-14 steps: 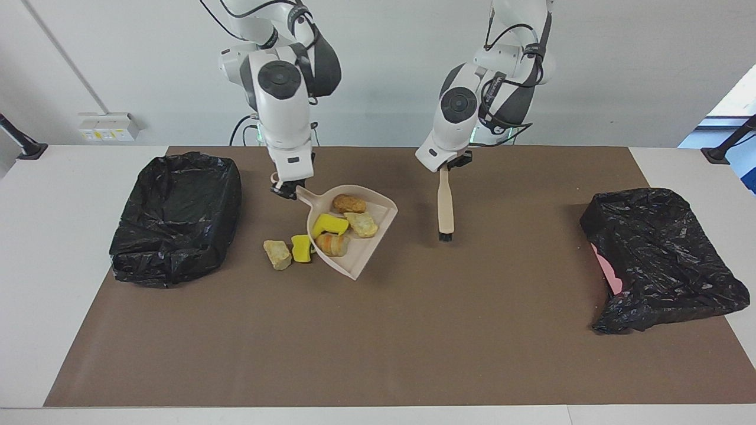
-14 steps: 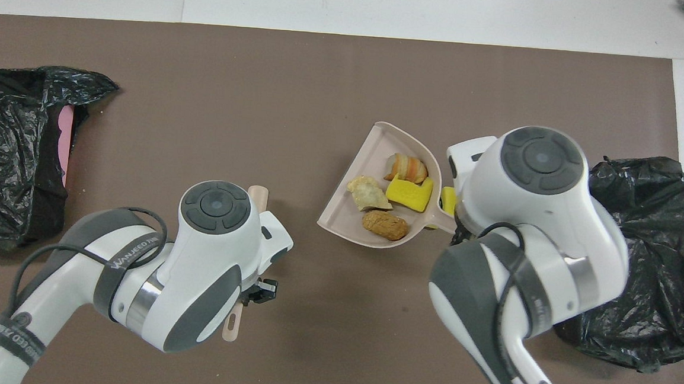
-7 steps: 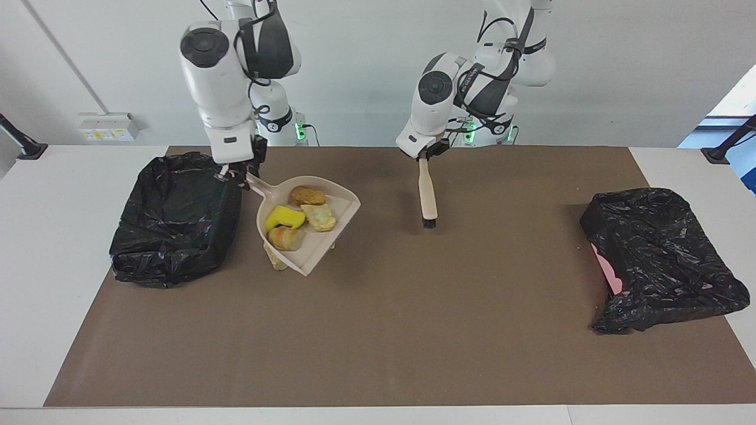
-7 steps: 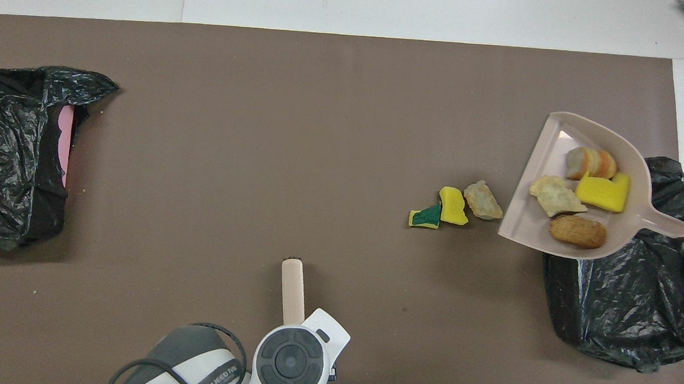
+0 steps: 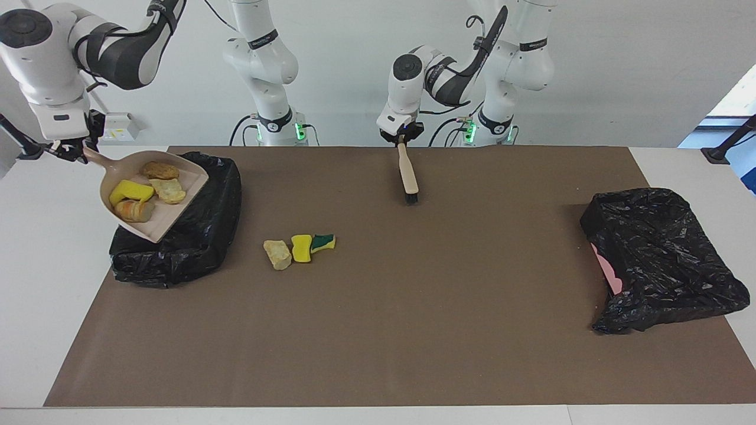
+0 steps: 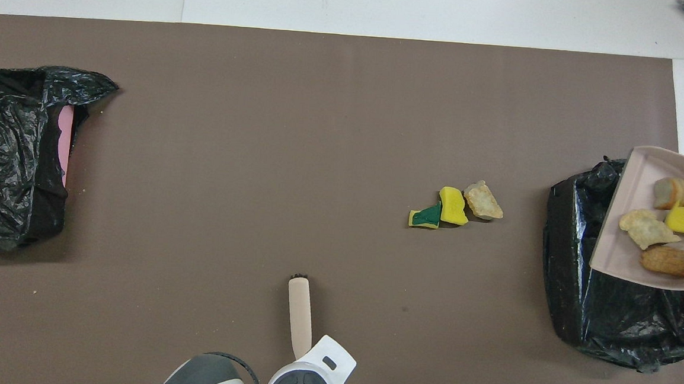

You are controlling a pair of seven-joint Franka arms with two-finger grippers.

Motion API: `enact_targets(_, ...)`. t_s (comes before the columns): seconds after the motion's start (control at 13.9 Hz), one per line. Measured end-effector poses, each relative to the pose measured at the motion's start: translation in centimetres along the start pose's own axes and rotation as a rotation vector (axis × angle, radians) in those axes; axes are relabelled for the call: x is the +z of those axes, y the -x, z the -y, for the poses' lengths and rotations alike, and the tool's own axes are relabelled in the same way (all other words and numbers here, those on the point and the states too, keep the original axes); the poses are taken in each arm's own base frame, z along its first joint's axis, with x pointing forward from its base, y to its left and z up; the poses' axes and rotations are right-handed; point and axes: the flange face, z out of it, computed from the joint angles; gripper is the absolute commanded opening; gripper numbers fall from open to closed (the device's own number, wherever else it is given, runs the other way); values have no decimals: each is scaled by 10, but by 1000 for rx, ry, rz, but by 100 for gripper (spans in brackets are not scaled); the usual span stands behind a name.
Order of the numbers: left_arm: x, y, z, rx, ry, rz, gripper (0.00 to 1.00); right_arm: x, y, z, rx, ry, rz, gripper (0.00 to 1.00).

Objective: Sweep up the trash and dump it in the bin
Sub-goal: 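Tip the dustpan with the right gripper to dump trash into bag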

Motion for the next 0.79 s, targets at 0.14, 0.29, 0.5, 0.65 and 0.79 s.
enact_targets(0.14,0,0,0,38,1,2,0,9,-10,3,-90,31,78,0)
enact_targets(0.29,0,-1,1,80,13,14,0,8,-25,9,-167,59,174,0)
enact_targets(0.5,1,-1,2,95,15,24,0,-4,-34,12,-234,89,281,0)
enact_targets(0.65,3,-1,4,94,5,38,9,-7,-36,13,-256,92,301,0)
enact_targets(0.79,5,1,6,93,-7,53,62,-9,-40,15,-284,95,331,0)
